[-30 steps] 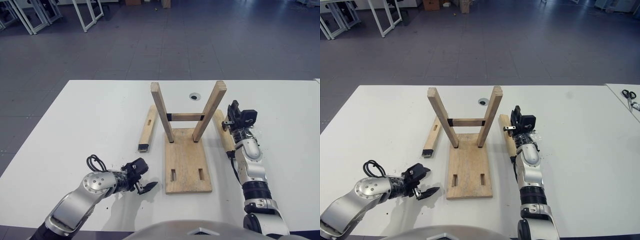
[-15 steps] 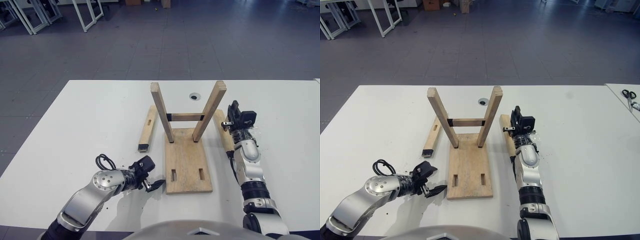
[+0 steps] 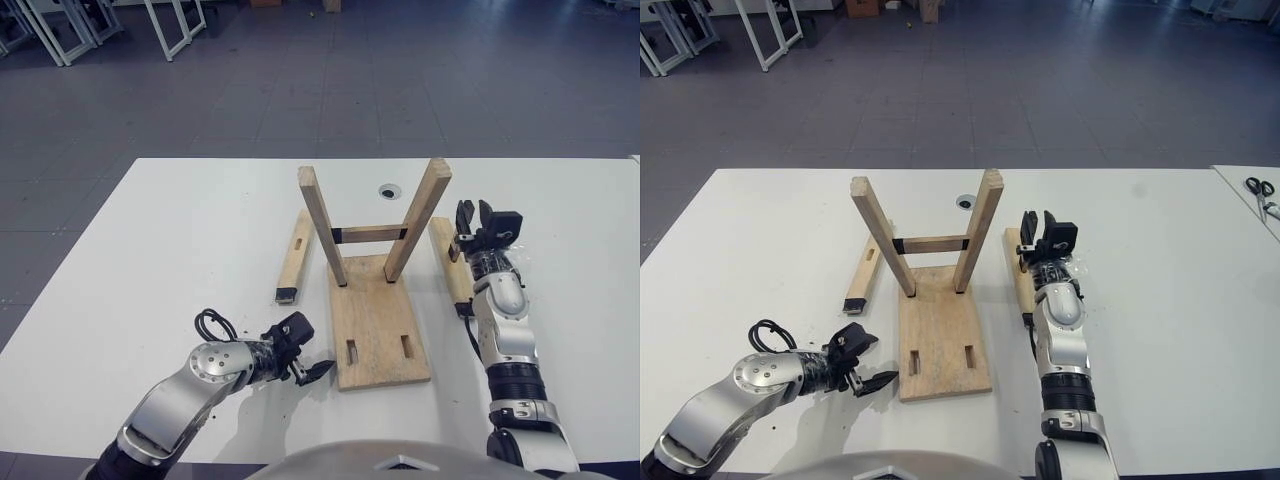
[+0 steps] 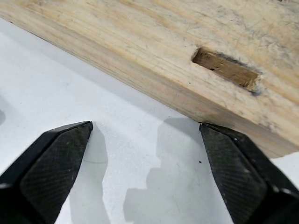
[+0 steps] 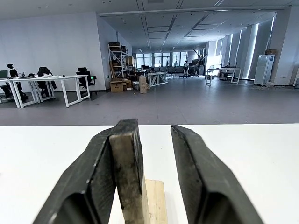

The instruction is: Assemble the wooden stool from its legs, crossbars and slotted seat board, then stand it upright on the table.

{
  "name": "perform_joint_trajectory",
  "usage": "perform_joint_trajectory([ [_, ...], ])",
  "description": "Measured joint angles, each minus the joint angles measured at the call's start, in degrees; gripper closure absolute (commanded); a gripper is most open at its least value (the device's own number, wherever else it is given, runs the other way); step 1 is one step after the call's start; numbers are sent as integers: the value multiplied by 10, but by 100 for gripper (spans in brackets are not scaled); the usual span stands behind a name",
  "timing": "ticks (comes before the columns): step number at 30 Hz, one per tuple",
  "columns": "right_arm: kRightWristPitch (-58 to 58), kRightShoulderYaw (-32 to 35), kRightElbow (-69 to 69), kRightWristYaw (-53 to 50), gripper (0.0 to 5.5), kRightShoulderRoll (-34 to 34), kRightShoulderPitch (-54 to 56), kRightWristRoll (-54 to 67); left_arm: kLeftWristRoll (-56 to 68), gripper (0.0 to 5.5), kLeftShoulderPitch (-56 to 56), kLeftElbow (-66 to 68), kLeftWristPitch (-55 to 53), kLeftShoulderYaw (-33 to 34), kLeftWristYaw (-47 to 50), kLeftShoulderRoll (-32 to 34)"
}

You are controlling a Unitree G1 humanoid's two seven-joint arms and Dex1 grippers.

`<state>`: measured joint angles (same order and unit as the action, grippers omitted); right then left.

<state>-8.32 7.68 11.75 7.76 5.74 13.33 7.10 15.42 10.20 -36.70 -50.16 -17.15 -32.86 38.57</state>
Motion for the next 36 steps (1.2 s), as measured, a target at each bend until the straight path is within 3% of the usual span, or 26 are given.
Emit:
perform_joint_trajectory([
  [4, 89, -3, -100, -9, 318, 12, 17, 2, 1, 125, 6, -4, -3, 2, 7, -3],
  [8, 275, -7, -199, -36, 379, 23, 112, 16, 1, 125, 13, -9, -7, 5, 18, -11],
  [13, 442, -7, -174, -64, 379, 38, 206, 13, 0, 125, 14, -10, -7, 2, 29, -22],
  [19, 428, 11, -161, -79, 379, 38, 314, 19, -1, 125, 13, -3, 4, -4, 32, -24],
  [24, 385, -3, -17, -77, 379, 38, 209, -13, -1, 125, 8, 0, 6, -6, 34, -26],
  [28, 352, 20, 1, -86, 379, 34, 211, -4, 0, 125, 4, 3, 3, -7, 34, -27],
  [32, 329, 67, -111, -98, 379, 29, 266, 47, 1, 125, 4, -2, 3, -7, 34, -27],
  [34, 354, 90, -209, -96, 348, 65, 313, 70, 1, 125, 7, -6, 1, -6, 36, -29],
  [36, 415, 107, -310, -81, 314, 109, 275, 90, 2, 125, 18, -13, -6, -5, 42, -34],
])
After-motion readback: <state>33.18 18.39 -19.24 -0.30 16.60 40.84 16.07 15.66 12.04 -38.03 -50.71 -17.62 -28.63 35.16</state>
